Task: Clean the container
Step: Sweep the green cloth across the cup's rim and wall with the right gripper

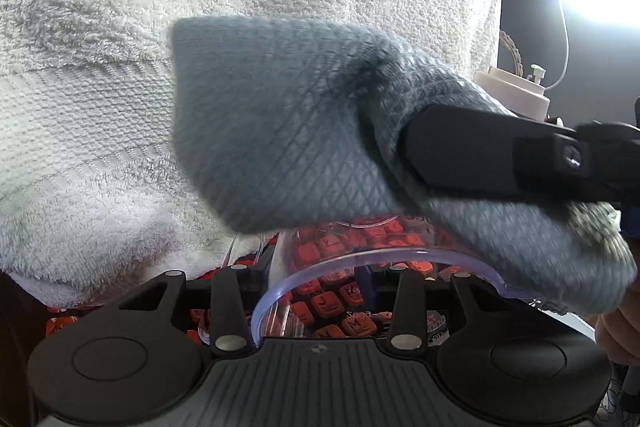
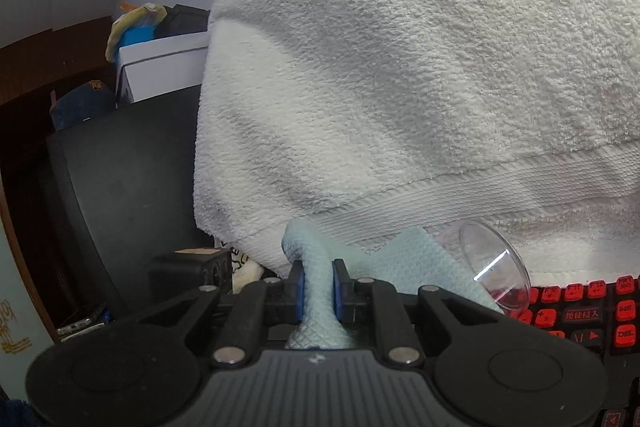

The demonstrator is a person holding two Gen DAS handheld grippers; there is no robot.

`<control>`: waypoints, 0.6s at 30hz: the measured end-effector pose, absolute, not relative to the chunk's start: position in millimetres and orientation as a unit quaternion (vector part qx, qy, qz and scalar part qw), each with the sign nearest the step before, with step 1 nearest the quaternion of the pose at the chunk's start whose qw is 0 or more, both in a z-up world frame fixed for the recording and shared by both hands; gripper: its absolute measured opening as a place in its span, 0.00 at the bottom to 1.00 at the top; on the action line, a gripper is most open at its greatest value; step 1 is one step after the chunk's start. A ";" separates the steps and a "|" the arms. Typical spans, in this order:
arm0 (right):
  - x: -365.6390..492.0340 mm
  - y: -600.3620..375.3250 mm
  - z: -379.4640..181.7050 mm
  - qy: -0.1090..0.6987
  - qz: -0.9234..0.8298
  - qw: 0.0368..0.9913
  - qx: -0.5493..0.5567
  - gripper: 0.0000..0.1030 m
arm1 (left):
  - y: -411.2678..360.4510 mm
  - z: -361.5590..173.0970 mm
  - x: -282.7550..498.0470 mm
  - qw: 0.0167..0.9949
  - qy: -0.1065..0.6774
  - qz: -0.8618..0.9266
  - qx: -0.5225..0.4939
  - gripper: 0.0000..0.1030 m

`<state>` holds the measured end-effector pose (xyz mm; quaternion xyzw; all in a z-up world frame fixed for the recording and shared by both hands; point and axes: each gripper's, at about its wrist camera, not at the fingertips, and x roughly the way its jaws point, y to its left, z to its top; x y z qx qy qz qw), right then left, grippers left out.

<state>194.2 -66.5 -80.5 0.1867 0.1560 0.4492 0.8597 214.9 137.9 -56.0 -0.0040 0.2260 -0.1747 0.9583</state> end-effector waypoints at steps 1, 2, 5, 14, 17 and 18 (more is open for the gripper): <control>194.6 -68.2 -80.1 0.155 0.443 0.863 0.187 0.12 | 137.3 -56.1 215.1 0.958 0.226 -0.175 -0.004 0.38; 195.4 -70.6 -79.7 0.154 0.434 0.868 0.188 0.11 | 136.8 -56.1 215.3 0.958 0.226 -0.175 -0.004 0.38; 201.7 -82.0 -79.7 0.153 0.400 0.881 0.200 0.11 | 134.1 -56.0 216.8 0.958 0.226 -0.175 -0.005 0.38; 217.1 -102.4 -85.6 0.159 0.346 0.889 0.254 0.12 | 144.5 -55.6 211.4 0.958 0.226 -0.176 -0.006 0.38; 212.6 -95.0 -84.2 0.156 0.361 0.888 0.239 0.13 | 150.7 -55.6 208.3 0.958 0.226 -0.177 -0.006 0.38; 210.4 -91.1 -83.3 0.155 0.370 0.886 0.231 0.13 | 152.7 -55.6 207.3 0.958 0.226 -0.177 -0.006 0.38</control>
